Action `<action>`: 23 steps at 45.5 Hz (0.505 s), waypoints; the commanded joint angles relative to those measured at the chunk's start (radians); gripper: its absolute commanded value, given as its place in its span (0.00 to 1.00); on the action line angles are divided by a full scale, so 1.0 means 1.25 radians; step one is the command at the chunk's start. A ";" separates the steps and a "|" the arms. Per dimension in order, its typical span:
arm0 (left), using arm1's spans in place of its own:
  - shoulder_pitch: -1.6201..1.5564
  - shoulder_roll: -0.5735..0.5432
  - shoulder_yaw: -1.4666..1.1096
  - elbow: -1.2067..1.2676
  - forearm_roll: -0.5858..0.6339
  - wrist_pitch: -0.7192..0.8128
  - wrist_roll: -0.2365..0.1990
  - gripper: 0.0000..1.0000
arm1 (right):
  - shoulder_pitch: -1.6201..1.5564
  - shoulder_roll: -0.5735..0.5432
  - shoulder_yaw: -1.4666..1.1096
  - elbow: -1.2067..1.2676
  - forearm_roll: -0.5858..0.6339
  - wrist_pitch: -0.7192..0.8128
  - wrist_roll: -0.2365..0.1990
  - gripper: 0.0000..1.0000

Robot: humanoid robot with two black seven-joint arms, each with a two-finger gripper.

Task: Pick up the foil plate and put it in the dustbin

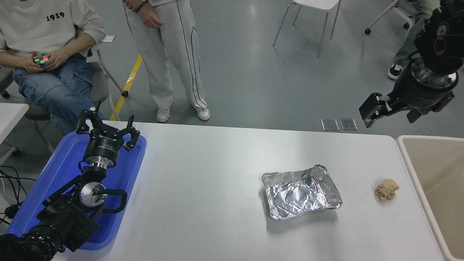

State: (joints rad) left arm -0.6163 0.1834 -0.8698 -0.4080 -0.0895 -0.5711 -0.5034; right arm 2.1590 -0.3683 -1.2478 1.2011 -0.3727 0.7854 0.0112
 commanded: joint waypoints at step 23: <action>0.000 -0.001 0.000 0.000 -0.001 0.000 -0.001 1.00 | 0.006 -0.001 0.004 0.000 0.000 0.000 0.000 1.00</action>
State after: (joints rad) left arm -0.6167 0.1828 -0.8698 -0.4080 -0.0903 -0.5705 -0.5048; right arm 2.1615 -0.3692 -1.2450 1.2011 -0.3728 0.7854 0.0111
